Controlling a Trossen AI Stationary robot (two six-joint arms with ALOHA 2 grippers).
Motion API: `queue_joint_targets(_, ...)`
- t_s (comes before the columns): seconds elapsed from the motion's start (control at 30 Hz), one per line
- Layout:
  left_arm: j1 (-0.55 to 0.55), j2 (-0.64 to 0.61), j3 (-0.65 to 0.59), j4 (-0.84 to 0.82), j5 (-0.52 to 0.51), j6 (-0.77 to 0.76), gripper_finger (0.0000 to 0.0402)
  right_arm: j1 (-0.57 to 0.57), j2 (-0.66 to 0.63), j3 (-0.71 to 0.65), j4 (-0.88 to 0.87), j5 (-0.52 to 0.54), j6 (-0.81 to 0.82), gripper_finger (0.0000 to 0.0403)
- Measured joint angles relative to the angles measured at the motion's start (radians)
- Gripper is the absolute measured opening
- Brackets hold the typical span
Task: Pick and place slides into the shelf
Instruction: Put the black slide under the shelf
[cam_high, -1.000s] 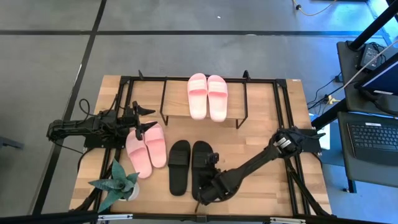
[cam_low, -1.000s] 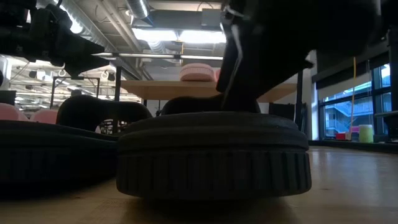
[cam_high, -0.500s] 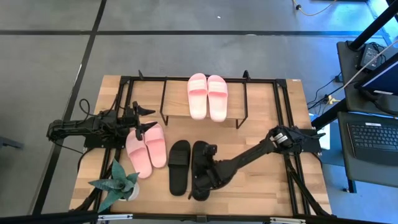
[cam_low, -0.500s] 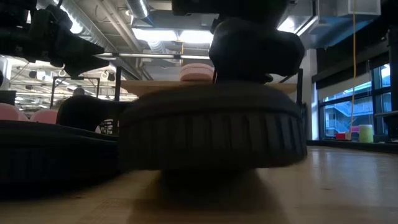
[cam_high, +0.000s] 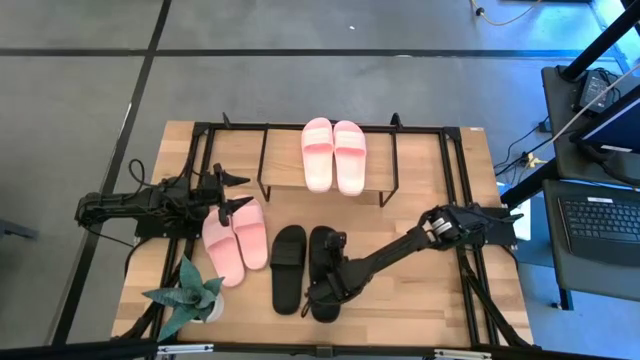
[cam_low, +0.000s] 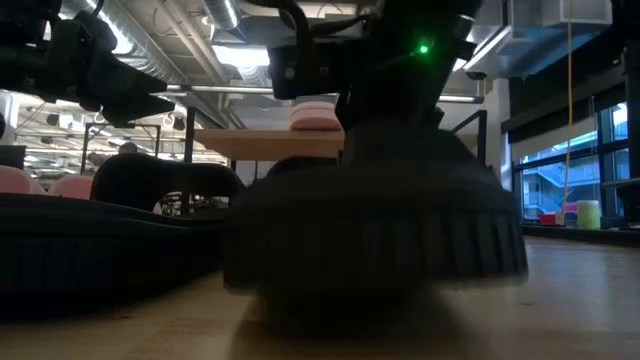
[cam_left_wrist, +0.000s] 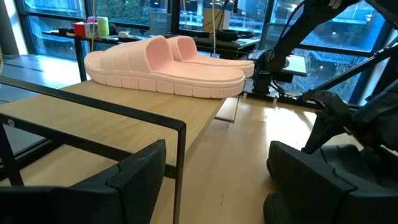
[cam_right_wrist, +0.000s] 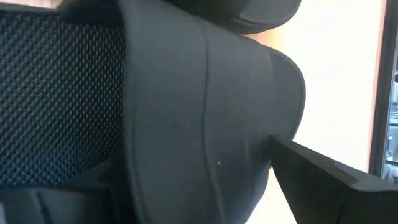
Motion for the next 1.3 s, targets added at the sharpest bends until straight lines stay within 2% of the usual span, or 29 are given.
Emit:
queue_joint_targets(0.13,0.0,0.0,0.0,0.0,0.0,0.0,0.0276,0.0,0.011,0.001,-0.008,0.04,0.002,0.0292)
queue_joint_targets(0.3,0.0,0.0,0.0,0.0,0.0,0.0,0.0276,0.0,0.014,0.0,-0.006,0.041,0.001,0.0253)
queue_joint_targets(0.77,0.0,0.0,0.0,0.0,0.0,0.0,0.0276,-0.013,0.019,-0.004,-0.016,0.044,-0.024,0.0093)
queue_joint_targets(0.93,0.0,0.0,0.0,0.0,0.0,0.0,0.0276,-0.013,0.019,-0.004,-0.017,0.043,-0.028,0.0024)
queue_joint_targets(1.17,0.0,0.0,0.0,-0.008,0.0,0.0,0.0276,-0.013,-0.001,-0.005,-0.069,0.041,-0.023,0.0019)
queue_joint_targets(1.3,0.0,0.0,0.0,-0.01,0.0,0.004,0.0276,-0.013,-0.007,0.043,-0.199,0.073,0.021,0.0019)
